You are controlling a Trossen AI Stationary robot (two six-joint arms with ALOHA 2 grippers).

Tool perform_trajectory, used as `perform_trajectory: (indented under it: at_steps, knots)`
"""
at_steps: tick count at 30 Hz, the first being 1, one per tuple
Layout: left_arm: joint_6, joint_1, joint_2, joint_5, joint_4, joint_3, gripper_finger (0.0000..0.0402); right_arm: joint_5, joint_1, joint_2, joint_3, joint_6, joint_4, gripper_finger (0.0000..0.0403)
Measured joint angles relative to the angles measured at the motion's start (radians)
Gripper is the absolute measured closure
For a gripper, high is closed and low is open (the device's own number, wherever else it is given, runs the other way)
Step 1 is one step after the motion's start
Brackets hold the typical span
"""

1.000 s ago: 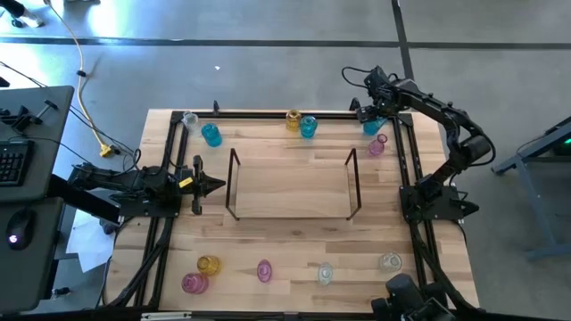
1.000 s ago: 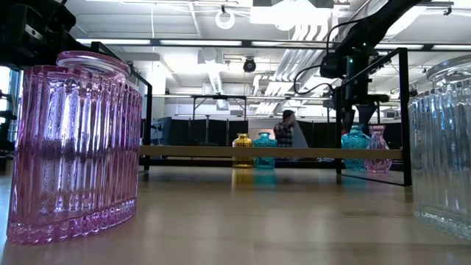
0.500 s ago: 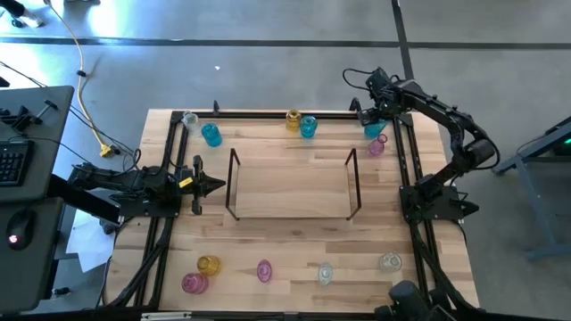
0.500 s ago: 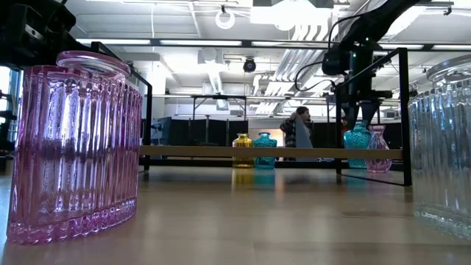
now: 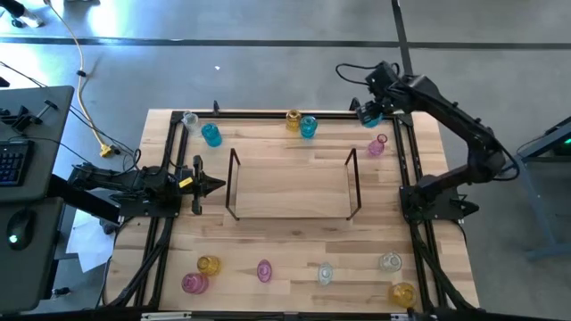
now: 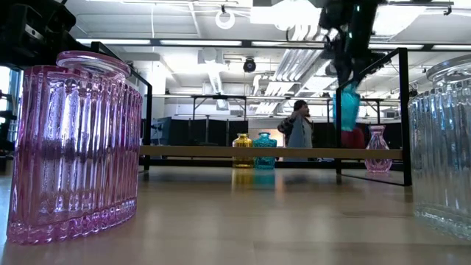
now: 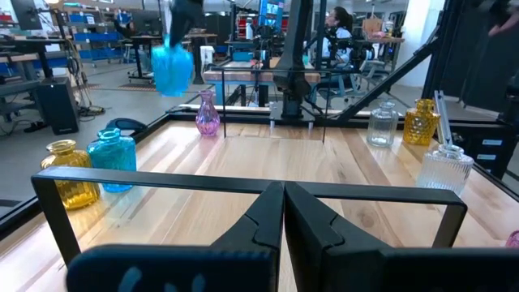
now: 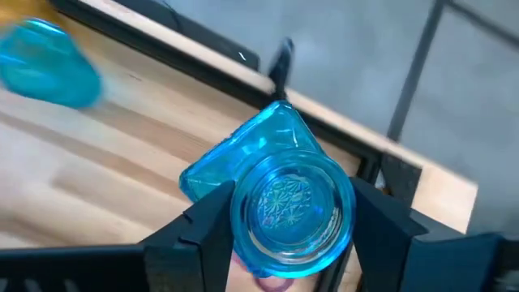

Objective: Sort vases onto shelf
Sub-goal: Put the right blue vase on the shelf

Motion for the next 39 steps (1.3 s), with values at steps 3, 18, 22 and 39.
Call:
perform_trajectory:
  at_steps: [3,18,22,39]
  knots:
    - [0.000,0.000,0.000,0.000,0.000,0.000,0.0397,0.003,0.079,-0.002,0.105,0.000,-0.029,0.0227]
    - [0.000,0.000,0.000,0.000,0.000,0.000,0.0397,0.001,0.577,0.023,0.298,0.022,-0.030,0.0226]
    - [0.000,0.000,0.000,0.000,0.000,0.000,0.0397,0.000,0.672,0.074,0.298,0.028,-0.029,0.0226]
    - [0.000,0.000,0.000,0.000,0.000,0.000,0.0397,-0.006,0.739,0.316,0.296,0.148,-0.142,0.0226]
